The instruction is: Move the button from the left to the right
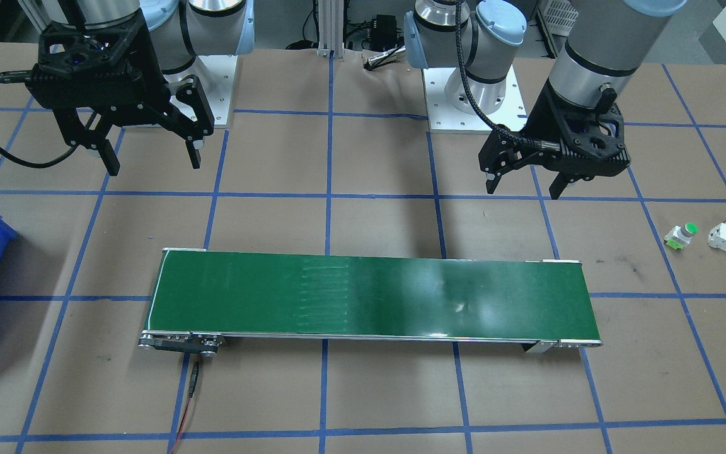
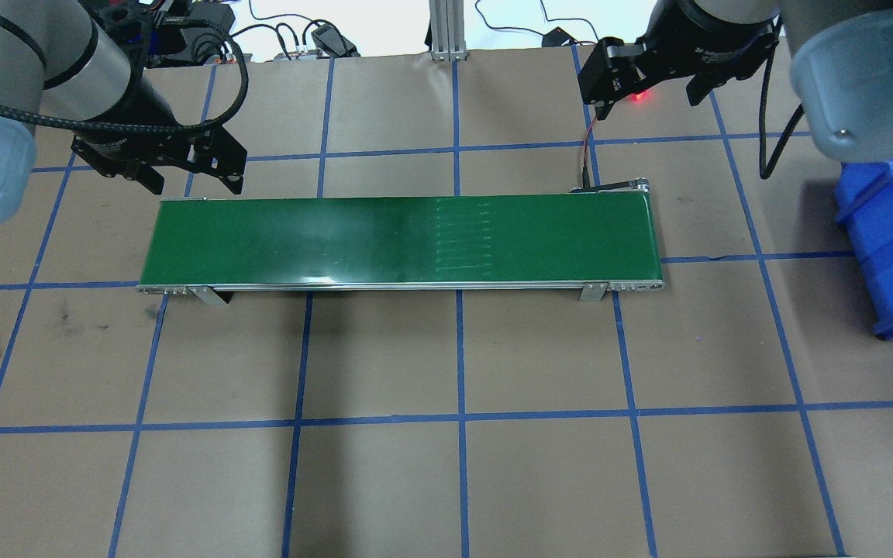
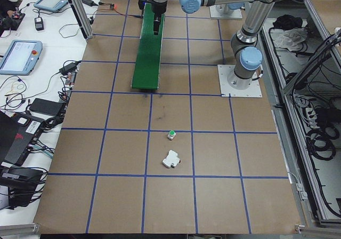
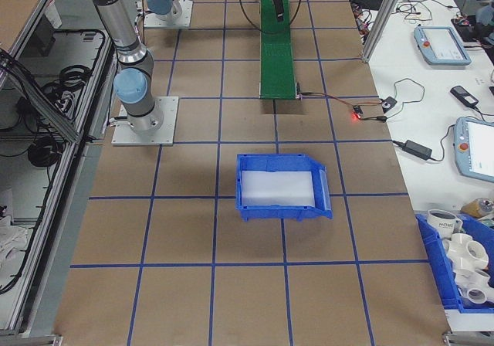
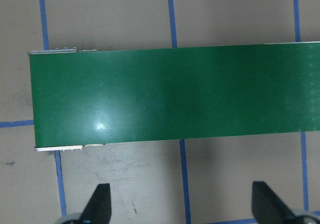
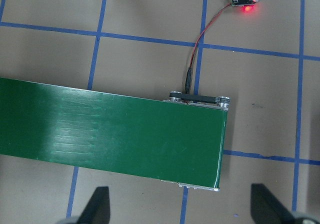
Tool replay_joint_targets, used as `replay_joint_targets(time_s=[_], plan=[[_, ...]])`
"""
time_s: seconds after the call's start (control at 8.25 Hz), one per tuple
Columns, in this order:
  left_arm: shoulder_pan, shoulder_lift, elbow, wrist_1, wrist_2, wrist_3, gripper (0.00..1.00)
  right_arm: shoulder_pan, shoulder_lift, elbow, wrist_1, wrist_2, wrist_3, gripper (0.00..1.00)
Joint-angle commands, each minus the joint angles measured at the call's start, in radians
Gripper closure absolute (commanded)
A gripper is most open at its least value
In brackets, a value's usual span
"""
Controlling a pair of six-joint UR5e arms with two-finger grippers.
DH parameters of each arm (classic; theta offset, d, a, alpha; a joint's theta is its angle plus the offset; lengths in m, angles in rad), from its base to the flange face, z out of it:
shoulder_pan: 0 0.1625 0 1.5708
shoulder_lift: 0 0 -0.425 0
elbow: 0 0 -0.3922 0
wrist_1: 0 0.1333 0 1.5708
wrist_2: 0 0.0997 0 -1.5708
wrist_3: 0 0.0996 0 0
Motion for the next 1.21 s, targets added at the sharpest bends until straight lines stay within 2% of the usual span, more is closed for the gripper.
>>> replay_joint_targets(time_s=[0.0, 0.12, 0.24, 0.48, 0.73, 1.09], plan=[[0.005, 0.006, 0.001, -0.003, 0.001, 0.018, 0.00, 0.000, -0.001, 0.000, 0.002, 0.000, 0.000, 0.00], [0.024, 0.003, 0.004, -0.001, -0.002, 0.030, 0.00, -0.002, -0.002, -0.001, 0.002, 0.002, 0.000, 0.00], [0.091, 0.003, 0.004, -0.006, -0.001, 0.153, 0.00, 0.000, -0.002, 0.000, 0.002, 0.002, 0.000, 0.00], [0.323, -0.022, 0.006, -0.004, -0.004, 0.377, 0.00, -0.002, -0.002, -0.001, -0.001, 0.002, 0.002, 0.00], [0.483, -0.087, 0.001, 0.010, -0.004, 0.574, 0.00, -0.002, -0.002, -0.001, 0.002, 0.002, 0.002, 0.00], [0.617, -0.195, 0.006, 0.013, 0.010, 0.719, 0.00, -0.002, -0.003, 0.000, 0.002, 0.002, 0.002, 0.00]])
